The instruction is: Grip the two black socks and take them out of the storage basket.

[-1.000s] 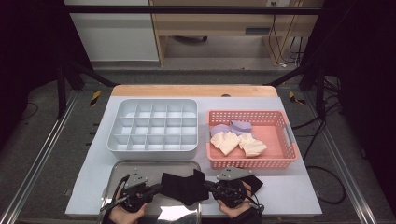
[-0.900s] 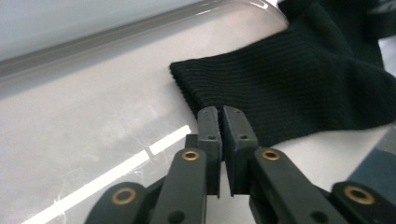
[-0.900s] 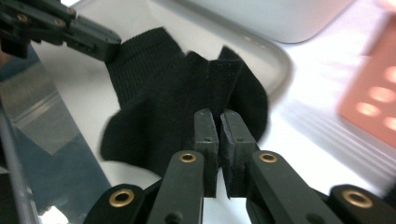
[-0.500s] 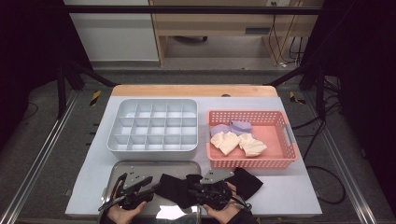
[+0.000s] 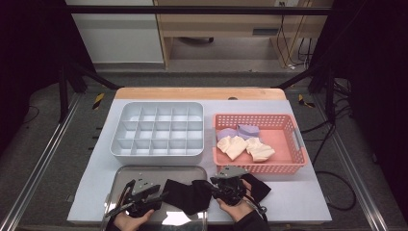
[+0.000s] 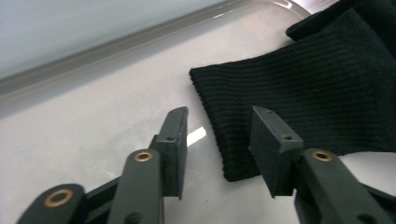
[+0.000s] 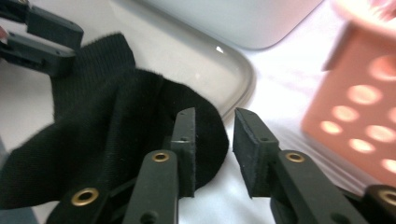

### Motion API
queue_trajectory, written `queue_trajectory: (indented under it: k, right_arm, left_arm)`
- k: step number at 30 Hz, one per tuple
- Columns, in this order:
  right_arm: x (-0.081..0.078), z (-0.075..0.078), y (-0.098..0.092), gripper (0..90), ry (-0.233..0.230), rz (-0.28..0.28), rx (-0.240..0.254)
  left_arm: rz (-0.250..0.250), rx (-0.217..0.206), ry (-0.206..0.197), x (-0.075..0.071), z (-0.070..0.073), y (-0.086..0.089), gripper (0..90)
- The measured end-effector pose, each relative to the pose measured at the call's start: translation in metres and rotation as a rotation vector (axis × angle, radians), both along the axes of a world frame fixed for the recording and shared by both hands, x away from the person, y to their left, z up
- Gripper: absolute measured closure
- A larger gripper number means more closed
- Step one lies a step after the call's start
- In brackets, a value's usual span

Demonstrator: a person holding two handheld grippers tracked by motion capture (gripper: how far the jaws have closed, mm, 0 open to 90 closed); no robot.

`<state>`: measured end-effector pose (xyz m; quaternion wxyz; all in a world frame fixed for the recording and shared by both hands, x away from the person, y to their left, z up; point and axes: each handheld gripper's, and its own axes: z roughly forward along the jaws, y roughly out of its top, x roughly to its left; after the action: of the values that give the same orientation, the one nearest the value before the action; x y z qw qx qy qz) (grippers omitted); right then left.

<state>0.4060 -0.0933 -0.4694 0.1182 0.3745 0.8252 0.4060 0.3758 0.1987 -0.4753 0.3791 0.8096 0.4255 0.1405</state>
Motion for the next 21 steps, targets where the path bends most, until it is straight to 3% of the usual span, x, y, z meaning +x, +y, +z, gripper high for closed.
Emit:
queue_trajectory:
  k: [4, 9, 13, 18, 21]
  right_arm:
    - [0.0022, -0.0069, 0.0023, 68.2, 0.015, -0.001, -0.009]
    - [0.0033, -0.0072, 0.0004, 70.0, 0.035, -0.003, -0.004]
    - [-0.0003, -0.0012, 0.0004, 67.8, 0.011, 0.004, 0.043]
    - [-0.0005, -0.0061, 0.0055, 66.4, 0.024, 0.014, 0.017]
    - [-0.0004, -0.0082, 0.0068, 70.9, 0.037, 0.022, 0.028]
  left_arm:
    - [0.007, -0.003, 0.005, -0.0006, -0.0003, -0.0035, 60.7]
    - [0.013, -0.003, 0.020, -0.0010, 0.0001, -0.0075, 73.0]
    - [0.012, -0.012, 0.031, 0.0004, 0.0004, -0.0070, 77.9]
    - [0.008, -0.012, 0.029, 0.0007, 0.0003, -0.0069, 78.6]
    - [0.010, -0.015, 0.028, 0.0007, 0.0001, -0.0069, 78.5]
